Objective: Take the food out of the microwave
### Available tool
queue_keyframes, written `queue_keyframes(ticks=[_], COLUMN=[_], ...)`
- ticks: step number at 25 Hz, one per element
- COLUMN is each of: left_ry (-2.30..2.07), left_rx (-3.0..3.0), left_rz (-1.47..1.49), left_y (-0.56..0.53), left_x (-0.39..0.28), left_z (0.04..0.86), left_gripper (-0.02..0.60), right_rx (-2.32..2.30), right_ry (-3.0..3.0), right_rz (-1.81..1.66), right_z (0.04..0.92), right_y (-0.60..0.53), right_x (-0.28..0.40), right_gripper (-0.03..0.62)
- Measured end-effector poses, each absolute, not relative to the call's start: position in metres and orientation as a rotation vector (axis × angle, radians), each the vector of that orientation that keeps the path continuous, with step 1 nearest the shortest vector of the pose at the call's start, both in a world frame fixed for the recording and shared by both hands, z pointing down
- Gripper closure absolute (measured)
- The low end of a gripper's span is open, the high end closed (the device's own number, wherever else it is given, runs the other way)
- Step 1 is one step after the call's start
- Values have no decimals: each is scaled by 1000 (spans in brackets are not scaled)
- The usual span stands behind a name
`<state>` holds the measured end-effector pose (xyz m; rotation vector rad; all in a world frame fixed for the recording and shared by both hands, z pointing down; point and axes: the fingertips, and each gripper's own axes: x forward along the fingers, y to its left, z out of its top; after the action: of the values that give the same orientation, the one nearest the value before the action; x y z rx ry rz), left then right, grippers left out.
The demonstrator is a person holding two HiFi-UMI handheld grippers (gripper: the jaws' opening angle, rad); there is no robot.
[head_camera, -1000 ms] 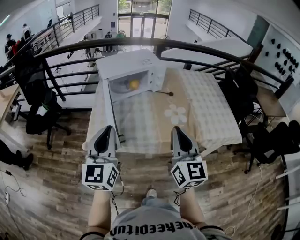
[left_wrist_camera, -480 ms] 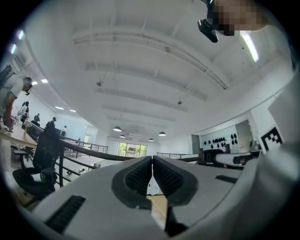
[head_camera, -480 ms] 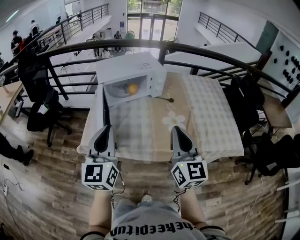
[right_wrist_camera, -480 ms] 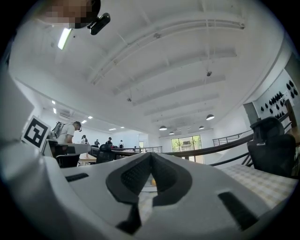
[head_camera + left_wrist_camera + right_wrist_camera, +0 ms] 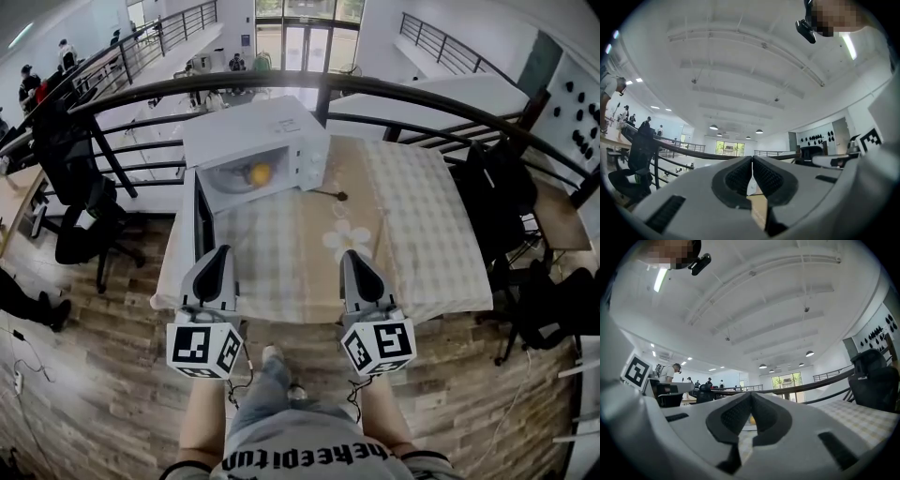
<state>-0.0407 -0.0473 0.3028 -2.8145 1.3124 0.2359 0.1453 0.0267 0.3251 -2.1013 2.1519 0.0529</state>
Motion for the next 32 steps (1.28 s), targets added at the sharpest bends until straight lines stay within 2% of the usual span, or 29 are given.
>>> queue_keyframes(ticks=[12, 32], left_ry=[1260, 1194], left_rx=[-2858, -2925], left_rz=[249, 206], left_y=[-109, -215], left_x=[1, 39], left_z=[309, 328], left_gripper=[568, 568], right_rx=[-2136, -2171], right_ry=[2128, 2143], right_rz=[79, 74], right_z=[322, 323], right_y=[-31, -142], right_x=[177, 185], right_gripper=[589, 589])
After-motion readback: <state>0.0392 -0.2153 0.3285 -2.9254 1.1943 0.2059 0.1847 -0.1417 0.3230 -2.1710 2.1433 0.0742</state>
